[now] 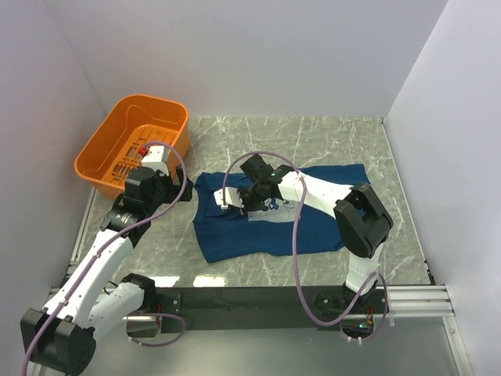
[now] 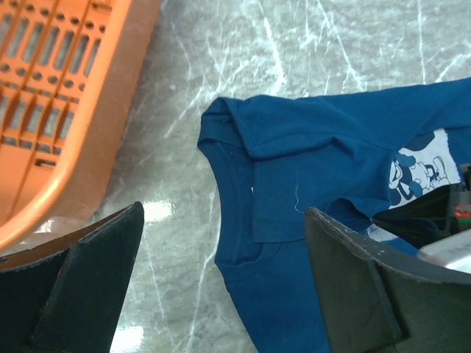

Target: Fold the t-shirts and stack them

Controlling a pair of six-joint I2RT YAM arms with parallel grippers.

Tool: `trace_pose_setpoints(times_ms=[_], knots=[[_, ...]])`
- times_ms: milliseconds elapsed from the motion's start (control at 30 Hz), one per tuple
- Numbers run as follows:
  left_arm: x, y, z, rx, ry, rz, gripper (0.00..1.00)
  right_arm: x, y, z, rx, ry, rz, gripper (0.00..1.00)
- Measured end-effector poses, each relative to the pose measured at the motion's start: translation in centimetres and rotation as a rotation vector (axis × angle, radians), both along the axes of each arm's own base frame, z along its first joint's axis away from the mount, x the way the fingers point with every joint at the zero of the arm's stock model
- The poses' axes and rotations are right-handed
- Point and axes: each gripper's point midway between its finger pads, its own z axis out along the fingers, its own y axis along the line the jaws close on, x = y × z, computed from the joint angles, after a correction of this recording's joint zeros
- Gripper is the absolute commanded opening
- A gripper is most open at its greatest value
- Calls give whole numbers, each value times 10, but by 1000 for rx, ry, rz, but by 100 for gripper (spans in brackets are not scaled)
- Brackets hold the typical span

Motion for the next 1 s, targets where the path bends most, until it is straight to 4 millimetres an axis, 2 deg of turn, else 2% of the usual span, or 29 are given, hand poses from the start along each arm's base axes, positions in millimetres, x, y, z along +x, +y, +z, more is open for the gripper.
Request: trace_pose_setpoints(times_ms=[100, 133, 200, 233, 267, 367, 467, 500, 600, 667, 733, 800, 933, 1000], knots=[[2, -2, -9, -10, 36, 4, 91, -2, -2, 0, 6, -2, 0, 14], [3, -3, -12, -13, 47, 3, 91, -4, -4, 0, 5, 2, 2, 23], [4, -5, -17, -18, 66, 4, 91, -9, -8, 2, 8, 5, 5, 30], [4, -6, -20, -24, 77, 2, 90, -11, -10, 4, 10, 6, 5, 38], [4, -7, -22, -30, 85, -1, 90, -13, -12, 7, 18, 11, 1, 41], [5, -12, -27, -51, 108, -16, 90, -13, -19, 28, 74, 17, -34, 43], [8, -20, -30, -107, 131, -33, 80, 3, -36, 62, 168, 12, -146, 43], [10, -23, -33, -132, 145, -36, 72, 12, -48, 76, 207, 11, -215, 43], [20, -30, -49, -208, 231, -23, 67, 38, -87, 106, 305, 22, -433, 42], [31, -36, -62, -254, 301, 5, 67, 58, -121, 116, 369, 54, -618, 42], [44, -43, -73, -287, 349, 30, 65, 73, -156, 115, 410, 100, -790, 42], [54, -48, -82, -306, 384, 51, 63, 86, -199, 105, 446, 156, -983, 42], [69, -58, -104, -314, 432, 91, 63, 95, -278, 88, 496, 242, -1293, 42], [72, -62, -112, -305, 445, 110, 63, 97, -305, 82, 515, 265, -1393, 41]])
